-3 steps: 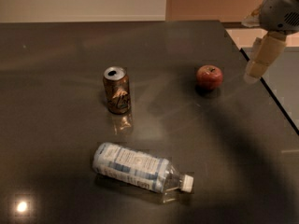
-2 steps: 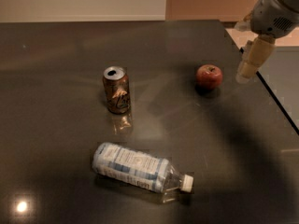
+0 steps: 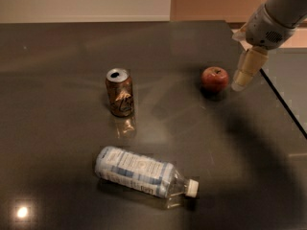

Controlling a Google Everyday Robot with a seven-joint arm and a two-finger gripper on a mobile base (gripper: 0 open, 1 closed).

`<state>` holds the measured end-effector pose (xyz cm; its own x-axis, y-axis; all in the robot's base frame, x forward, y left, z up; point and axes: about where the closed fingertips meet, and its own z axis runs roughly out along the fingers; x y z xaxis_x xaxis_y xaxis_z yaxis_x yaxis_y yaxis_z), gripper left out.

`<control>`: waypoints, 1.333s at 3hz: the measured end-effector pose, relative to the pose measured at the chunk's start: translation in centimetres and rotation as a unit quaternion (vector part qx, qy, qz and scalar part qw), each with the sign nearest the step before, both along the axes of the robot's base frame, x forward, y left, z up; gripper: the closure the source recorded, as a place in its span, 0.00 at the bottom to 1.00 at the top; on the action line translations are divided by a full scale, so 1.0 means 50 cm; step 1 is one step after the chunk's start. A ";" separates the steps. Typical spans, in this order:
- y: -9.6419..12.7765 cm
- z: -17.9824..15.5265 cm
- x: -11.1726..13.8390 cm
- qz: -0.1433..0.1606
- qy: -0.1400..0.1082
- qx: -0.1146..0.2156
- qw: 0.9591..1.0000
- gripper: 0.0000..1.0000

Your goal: Pick apple

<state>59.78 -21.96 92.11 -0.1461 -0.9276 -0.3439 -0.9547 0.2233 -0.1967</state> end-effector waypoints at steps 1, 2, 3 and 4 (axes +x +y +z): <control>-0.002 -0.025 0.028 -0.005 -0.007 0.005 1.000 0.00; 0.004 -0.056 0.043 0.002 0.005 -0.003 1.000 0.00; 0.008 -0.081 0.046 0.008 0.021 -0.013 1.000 0.00; 0.018 -0.101 0.042 0.014 0.036 -0.016 0.999 0.00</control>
Offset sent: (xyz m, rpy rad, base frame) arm 0.0255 0.0029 -0.0428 -0.0347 0.0509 0.0263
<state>61.89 -21.06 87.07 -0.1437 -0.9419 -0.3035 -0.9721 0.1918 -0.1349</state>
